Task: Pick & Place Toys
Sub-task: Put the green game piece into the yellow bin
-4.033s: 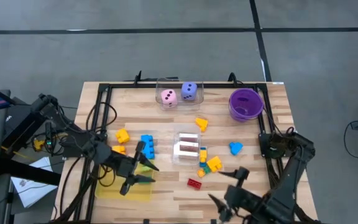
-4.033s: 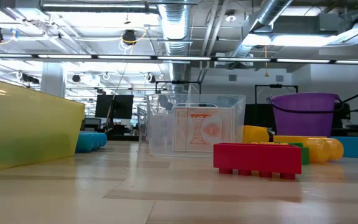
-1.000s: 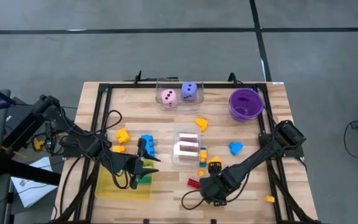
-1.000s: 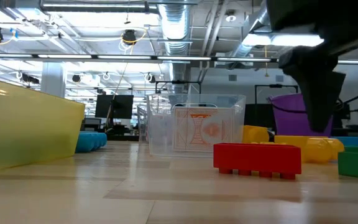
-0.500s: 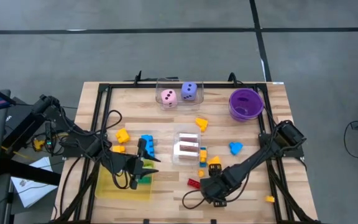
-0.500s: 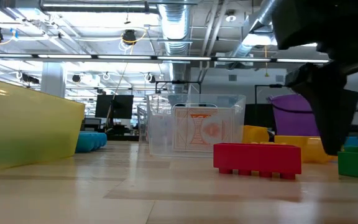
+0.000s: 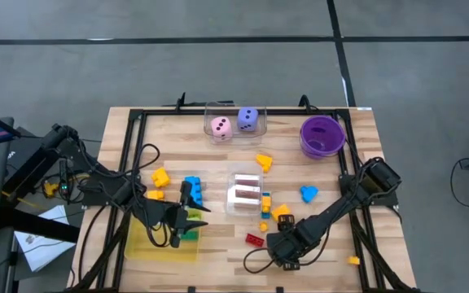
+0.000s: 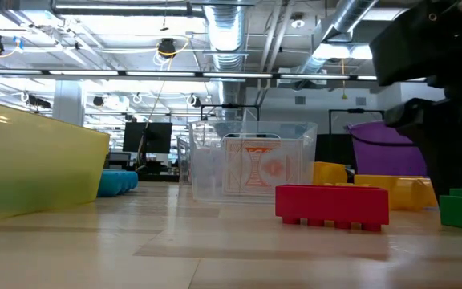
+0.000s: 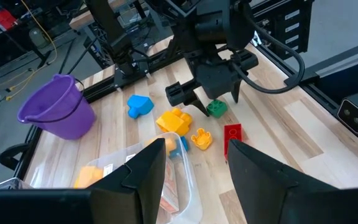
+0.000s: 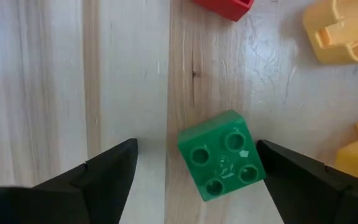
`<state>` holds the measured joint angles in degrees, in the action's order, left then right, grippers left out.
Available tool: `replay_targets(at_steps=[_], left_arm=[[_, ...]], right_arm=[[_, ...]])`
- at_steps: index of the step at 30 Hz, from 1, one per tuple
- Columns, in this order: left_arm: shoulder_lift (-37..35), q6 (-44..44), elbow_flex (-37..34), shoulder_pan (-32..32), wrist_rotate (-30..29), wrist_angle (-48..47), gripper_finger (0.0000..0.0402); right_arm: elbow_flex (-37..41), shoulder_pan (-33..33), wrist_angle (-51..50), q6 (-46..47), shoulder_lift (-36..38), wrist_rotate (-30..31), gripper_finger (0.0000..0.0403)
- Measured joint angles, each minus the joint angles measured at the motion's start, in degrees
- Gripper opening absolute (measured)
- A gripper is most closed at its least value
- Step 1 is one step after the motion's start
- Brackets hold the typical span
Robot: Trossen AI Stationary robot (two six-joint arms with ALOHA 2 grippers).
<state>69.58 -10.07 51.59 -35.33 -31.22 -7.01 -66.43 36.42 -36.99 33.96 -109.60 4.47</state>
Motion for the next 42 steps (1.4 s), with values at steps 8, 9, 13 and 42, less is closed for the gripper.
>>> replay_targets(at_steps=[8,9,13,42], left_arm=[[0.0,-0.04,0.0,0.0,0.0,0.0,0.0167],[0.0,-0.06,0.0,0.0,0.0,0.0,0.0167],[0.0,-0.11,0.0,0.0,0.0,0.02,0.0167],[0.0,-0.13,0.0,0.0,0.0,0.09,0.0167]], right_arm=[[0.0,0.0,0.12,1.9,-0.09,0.38,0.0301],[0.0,0.06,0.13,2.14,-0.1,0.41,0.0298],[0.02,0.46,0.17,3.23,-0.14,0.59,0.0284],[0.27,1.41,7.42,11.3,3.89,5.02,0.0149]])
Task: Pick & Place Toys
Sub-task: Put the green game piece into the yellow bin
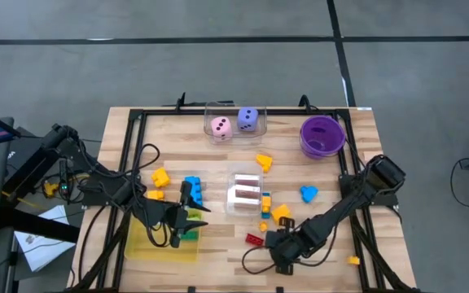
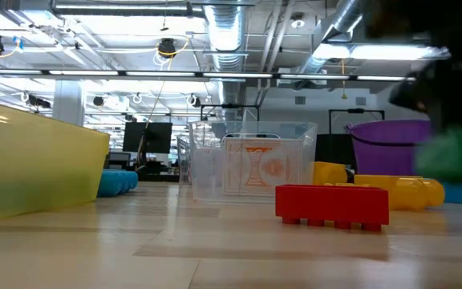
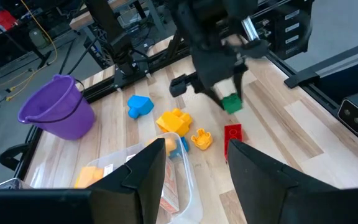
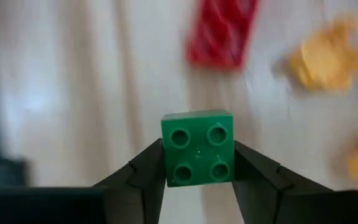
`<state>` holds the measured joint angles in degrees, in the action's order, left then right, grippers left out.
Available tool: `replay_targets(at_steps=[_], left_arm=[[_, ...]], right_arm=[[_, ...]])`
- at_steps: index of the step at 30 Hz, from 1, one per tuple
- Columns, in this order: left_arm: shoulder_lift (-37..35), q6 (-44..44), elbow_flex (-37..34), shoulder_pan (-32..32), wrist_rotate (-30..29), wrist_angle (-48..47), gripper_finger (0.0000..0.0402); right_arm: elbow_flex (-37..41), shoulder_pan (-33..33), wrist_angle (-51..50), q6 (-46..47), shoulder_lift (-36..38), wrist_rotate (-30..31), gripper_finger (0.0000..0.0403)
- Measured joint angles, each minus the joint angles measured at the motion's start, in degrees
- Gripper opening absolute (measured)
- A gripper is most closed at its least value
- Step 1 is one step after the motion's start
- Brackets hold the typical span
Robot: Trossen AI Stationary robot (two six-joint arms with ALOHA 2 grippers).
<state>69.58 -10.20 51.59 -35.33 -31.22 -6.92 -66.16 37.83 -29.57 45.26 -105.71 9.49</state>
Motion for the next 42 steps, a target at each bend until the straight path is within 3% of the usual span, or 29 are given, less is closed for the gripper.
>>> replay_targets(at_steps=[5,8,13,16,21,26,31,36,42], left_arm=[[0.0,-0.02,0.0,0.0,-0.01,0.35,0.0167],[0.0,-0.02,0.0,0.0,-0.02,1.35,0.0167],[0.0,-1.75,0.0,0.0,-0.01,3.53,0.0167],[0.0,-3.77,0.0,0.0,-0.04,3.87,0.0167],[1.15,-8.35,0.0,0.02,-0.09,6.7,0.0167],[5.98,-18.76,0.0,0.0,-0.09,13.06,0.0167],[11.5,-33.82,-0.02,-0.04,-2.06,23.53,0.0167],[15.03,-43.48,-0.02,-0.04,-5.62,32.76,0.0171],[17.76,-51.61,-0.02,-1.59,-7.82,39.75,0.0218]], right_arm=[[-0.03,1.32,8.39,-1.88,3.44,5.8,0.0137],[-0.03,2.75,13.52,-4.71,5.98,12.73,0.0137],[-0.05,5.64,25.46,-13.43,9.12,25.9,0.0139],[-0.12,6.97,35.6,-19.93,9.83,29.46,0.0141],[-0.12,7.97,50.9,-30.86,9.9,30.1,0.0138],[-0.14,6.96,58.55,-36.44,10.15,31.67,0.0139],[-0.18,5.21,59.82,-36.25,12.96,31.5,0.0139],[-0.18,5.06,59.89,-37.0,15.8,31.5,0.0139],[-0.18,5.19,59.35,-37.5,16.19,31.5,0.014]])
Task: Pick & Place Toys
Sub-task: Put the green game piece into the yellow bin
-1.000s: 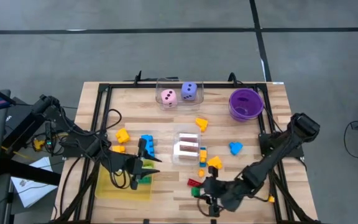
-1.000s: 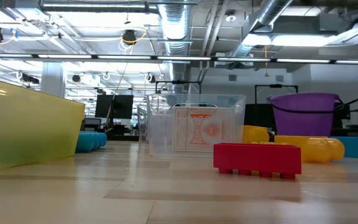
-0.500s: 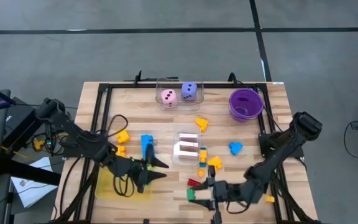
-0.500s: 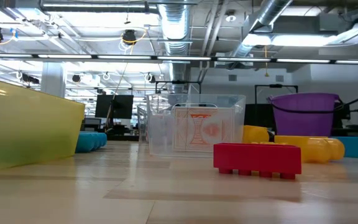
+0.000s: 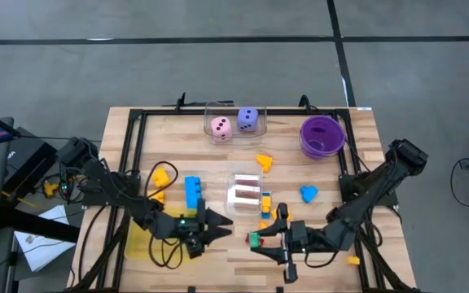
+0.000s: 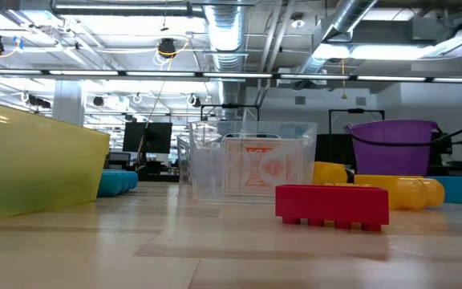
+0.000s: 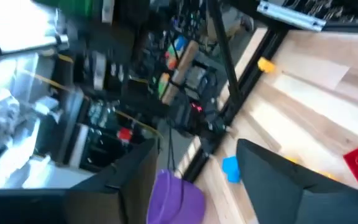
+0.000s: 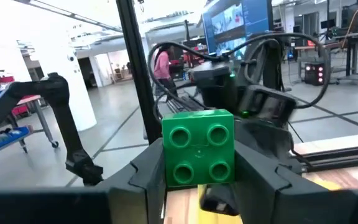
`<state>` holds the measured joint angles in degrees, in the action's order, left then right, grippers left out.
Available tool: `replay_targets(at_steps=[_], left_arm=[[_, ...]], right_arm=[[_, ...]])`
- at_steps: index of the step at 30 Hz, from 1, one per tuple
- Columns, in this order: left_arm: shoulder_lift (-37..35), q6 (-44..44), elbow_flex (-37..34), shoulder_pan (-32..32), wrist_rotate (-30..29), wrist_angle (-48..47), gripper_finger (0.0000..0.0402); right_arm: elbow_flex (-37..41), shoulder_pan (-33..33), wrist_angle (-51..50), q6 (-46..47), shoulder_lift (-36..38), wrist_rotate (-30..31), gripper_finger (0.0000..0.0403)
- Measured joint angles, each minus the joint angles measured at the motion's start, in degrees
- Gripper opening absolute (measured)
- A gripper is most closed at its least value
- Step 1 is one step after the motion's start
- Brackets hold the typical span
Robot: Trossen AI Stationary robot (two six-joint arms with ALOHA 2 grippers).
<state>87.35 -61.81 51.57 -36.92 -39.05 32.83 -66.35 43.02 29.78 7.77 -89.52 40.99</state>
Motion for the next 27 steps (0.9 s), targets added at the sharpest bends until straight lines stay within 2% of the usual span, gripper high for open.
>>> replay_targets(at_steps=[5,13,17,22,27], left_arm=[[0.22,-3.87,0.0,-3.53,0.63,4.58,0.0275],[0.14,-8.33,0.02,-7.19,9.07,7.77,0.0331],[0.14,-9.54,0.02,-7.39,9.46,7.73,0.0335],[0.14,-10.05,0.02,-7.2,8.98,7.53,0.0322],[0.14,-11.42,0.02,-6.67,8.01,7.13,0.031]], right_arm=[[0.0,-0.02,-1.66,1.67,-0.04,0.25,0.014],[0.0,-1.24,-2.93,5.34,-1.88,-0.94,0.014],[0.0,-2.56,-2.83,6.69,-3.03,-1.59,0.014],[0.0,-5.11,-2.16,9.77,-4.12,-8.57,0.014],[0.04,-7.06,-0.35,11.69,-5.97,-12.4,0.014]])
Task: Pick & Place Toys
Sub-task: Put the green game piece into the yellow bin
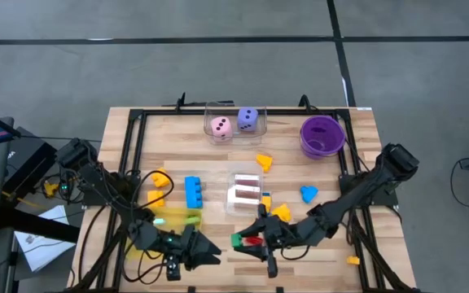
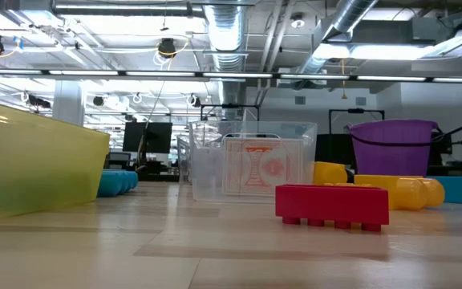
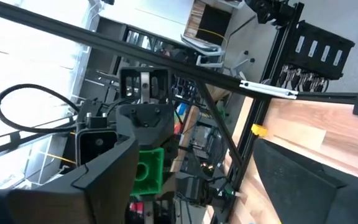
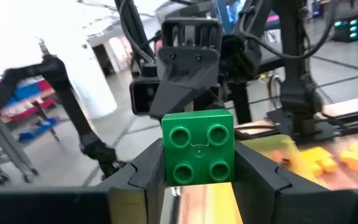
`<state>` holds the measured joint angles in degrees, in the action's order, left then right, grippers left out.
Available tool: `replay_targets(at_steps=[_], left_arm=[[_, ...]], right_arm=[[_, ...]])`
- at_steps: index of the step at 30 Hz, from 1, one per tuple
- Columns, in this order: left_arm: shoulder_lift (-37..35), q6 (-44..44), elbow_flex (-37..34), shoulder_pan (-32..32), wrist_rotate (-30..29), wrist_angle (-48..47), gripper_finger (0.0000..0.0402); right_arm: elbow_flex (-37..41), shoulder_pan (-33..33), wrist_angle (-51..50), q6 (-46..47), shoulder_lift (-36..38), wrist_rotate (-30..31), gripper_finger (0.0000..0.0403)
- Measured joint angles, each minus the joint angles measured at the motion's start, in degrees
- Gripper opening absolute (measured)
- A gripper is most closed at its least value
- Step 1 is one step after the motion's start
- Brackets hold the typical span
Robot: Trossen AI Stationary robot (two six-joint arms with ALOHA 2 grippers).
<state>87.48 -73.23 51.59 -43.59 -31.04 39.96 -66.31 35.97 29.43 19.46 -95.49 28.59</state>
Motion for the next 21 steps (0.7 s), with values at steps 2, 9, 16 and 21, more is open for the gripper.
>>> replay_targets(at_steps=[2,9,16,21], left_arm=[[0.0,-0.02,0.0,0.13,-0.1,0.07,0.0306],[0.02,-0.03,0.0,0.17,-1.14,1.36,0.0304],[0.02,0.43,0.0,0.94,-2.0,1.28,0.0306],[0.02,2.02,0.0,2.47,-1.98,1.23,0.0303]], right_arm=[[-0.03,-0.6,-0.19,0.64,-0.61,-0.74,0.014],[-0.05,-2.96,2.82,3.65,-3.46,-6.02,0.014],[-0.06,-3.85,4.24,4.09,-4.13,-6.22,0.014],[-0.07,-4.02,6.68,3.25,-4.62,-6.27,0.014]])
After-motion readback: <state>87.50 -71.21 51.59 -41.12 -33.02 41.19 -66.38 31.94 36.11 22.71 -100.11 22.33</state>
